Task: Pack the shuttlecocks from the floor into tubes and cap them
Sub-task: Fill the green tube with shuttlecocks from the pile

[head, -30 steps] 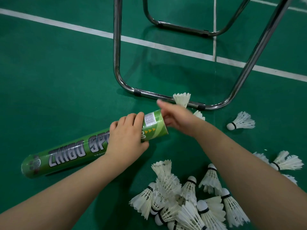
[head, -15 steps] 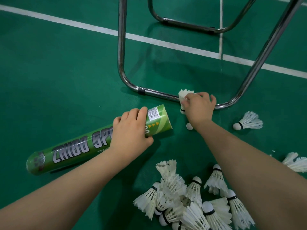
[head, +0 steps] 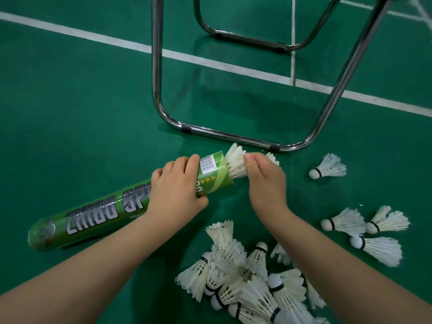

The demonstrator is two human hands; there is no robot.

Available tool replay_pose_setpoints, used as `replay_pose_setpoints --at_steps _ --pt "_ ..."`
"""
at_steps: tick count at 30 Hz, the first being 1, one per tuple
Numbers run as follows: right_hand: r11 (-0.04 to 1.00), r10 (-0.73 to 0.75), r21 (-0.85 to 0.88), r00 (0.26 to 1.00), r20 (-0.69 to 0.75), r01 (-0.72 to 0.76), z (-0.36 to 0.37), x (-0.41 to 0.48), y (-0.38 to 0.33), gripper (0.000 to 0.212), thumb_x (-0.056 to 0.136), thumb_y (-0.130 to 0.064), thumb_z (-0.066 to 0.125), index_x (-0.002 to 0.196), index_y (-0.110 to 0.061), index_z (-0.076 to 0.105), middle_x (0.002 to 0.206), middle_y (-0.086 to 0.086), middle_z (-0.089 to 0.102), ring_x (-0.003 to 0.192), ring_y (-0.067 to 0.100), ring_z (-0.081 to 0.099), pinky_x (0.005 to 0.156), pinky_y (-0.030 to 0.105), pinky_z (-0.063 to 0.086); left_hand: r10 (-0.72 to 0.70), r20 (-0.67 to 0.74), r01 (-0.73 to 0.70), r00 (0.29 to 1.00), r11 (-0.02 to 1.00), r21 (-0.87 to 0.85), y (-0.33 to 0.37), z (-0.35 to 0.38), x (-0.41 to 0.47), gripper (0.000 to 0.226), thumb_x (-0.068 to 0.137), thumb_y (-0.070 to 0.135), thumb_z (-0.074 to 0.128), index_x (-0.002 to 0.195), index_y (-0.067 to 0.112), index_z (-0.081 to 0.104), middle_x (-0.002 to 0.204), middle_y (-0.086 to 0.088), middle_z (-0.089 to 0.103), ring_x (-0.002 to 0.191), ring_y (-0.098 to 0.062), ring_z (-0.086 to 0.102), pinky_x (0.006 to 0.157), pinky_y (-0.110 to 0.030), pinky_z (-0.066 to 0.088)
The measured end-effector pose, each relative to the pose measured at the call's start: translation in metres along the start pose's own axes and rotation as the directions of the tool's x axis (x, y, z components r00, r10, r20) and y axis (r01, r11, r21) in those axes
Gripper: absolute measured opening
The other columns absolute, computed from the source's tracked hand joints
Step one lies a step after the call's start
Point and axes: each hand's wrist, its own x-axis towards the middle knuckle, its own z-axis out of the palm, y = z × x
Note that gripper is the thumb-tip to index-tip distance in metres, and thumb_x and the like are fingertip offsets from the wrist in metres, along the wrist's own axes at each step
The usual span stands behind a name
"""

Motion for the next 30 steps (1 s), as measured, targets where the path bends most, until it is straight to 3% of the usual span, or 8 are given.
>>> replay_pose_setpoints --at_steps 3,7,11,18,21,24,27,30 --pt "0.931 0.156 0.3 0.968 0.195 -0.211 0.001 -0.002 -0.007 0.036 0.098 -0.026 0.043 0.081 -0.008 0.069 0.078 0.003 0.067 0.074 0.012 0.057 0.076 0.025 0.044 -0.007 -0.036 0.007 0.999 1.0 -0.011 0.002 -0.005 -0.001 0.079 0.072 0.039 0.067 0.137 0.018 0.03 0.128 -0.001 0.045 0.117 -0.023 0.042 0.096 -0.039 0.032" --pt "0.872 0.121 0.371 0.874 0.471 -0.32 -0.002 0.007 0.0 0.039 0.09 -0.042 0.046 0.089 -0.014 0.073 0.094 0.005 0.072 0.095 0.02 0.064 0.097 0.036 0.045 -0.011 -0.056 0.012 0.998 1.0 0.008 0.001 -0.008 -0.002 0.08 0.068 0.037 0.071 0.136 0.014 0.036 0.125 -0.005 0.049 0.113 -0.027 0.046 0.093 -0.042 0.034" --pt "0.903 0.053 0.3 0.77 0.635 -0.309 -0.005 0.012 0.01 0.035 0.077 -0.036 0.055 0.103 -0.018 0.07 0.108 0.002 0.07 0.108 0.018 0.061 0.105 0.04 0.039 0.002 -0.06 0.0 0.998 0.999 0.032 0.002 -0.005 -0.004 0.08 0.064 0.035 0.073 0.133 0.011 0.04 0.121 -0.008 0.052 0.109 -0.029 0.049 0.089 -0.043 0.036" --pt "0.949 0.151 -0.01 0.427 0.891 -0.315 -0.014 0.009 0.007 0.025 0.087 -0.025 0.061 0.113 -0.023 0.061 0.118 0.004 0.065 0.108 0.015 0.061 0.097 0.021 0.043 0.153 -0.016 -0.151 0.988 0.984 0.099 0.011 0.02 -0.017 0.078 0.051 0.035 0.076 0.117 0.013 0.043 0.102 -0.006 0.06 0.087 -0.026 0.059 0.074 -0.042 0.047" --pt "0.94 0.205 0.06 0.695 0.689 -0.336 -0.01 0.008 0.01 0.023 0.092 -0.037 0.051 0.082 -0.022 0.065 0.084 0.0 0.068 0.078 0.013 0.063 0.088 0.03 0.046 0.155 0.009 -0.155 0.988 0.983 0.101 0.016 0.021 -0.012 0.075 0.059 0.036 0.073 0.124 0.014 0.043 0.11 -0.004 0.057 0.097 -0.025 0.056 0.082 -0.041 0.043" --pt "0.893 0.317 0.286 0.937 0.145 -0.347 -0.022 0.024 0.032 0.034 0.092 -0.032 0.049 0.062 -0.018 0.059 0.062 -0.002 0.055 0.068 0.016 0.051 0.079 0.036 0.042 0.138 0.039 -0.141 0.99 0.986 0.086 0.02 0.018 -0.008 0.074 0.068 0.038 0.069 0.132 0.016 0.038 0.12 -0.002 0.052 0.107 -0.024 0.05 0.091 -0.039 0.037" --pt "0.936 0.351 0.024 0.925 -0.144 -0.351 -0.036 0.048 0.075 0.018 0.087 -0.034 0.058 0.092 -0.017 0.06 0.083 -0.003 0.056 0.087 0.019 0.054 0.08 0.036 0.043 0.135 0.066 -0.14 0.989 0.986 0.088 0.022 0.02 -0.011 0.073 0.069 0.038 0.068 0.132 0.017 0.037 0.121 -0.001 0.051 0.108 -0.022 0.05 0.092 -0.038 0.037" --pt "0.807 0.475 -0.333 0.872 -0.123 -0.487 -0.03 0.059 0.109 0.057 0.082 -0.05 0.06 0.128 -0.019 0.049 0.121 0.003 0.054 0.116 0.027 0.048 0.095 0.046 0.043 0.142 0.074 -0.148 0.987 0.984 0.095 0.023 0.025 -0.013 0.072 0.066 0.037 0.07 0.129 0.016 0.041 0.117 -0.002 0.054 0.105 -0.023 0.052 0.09 -0.039 0.038"
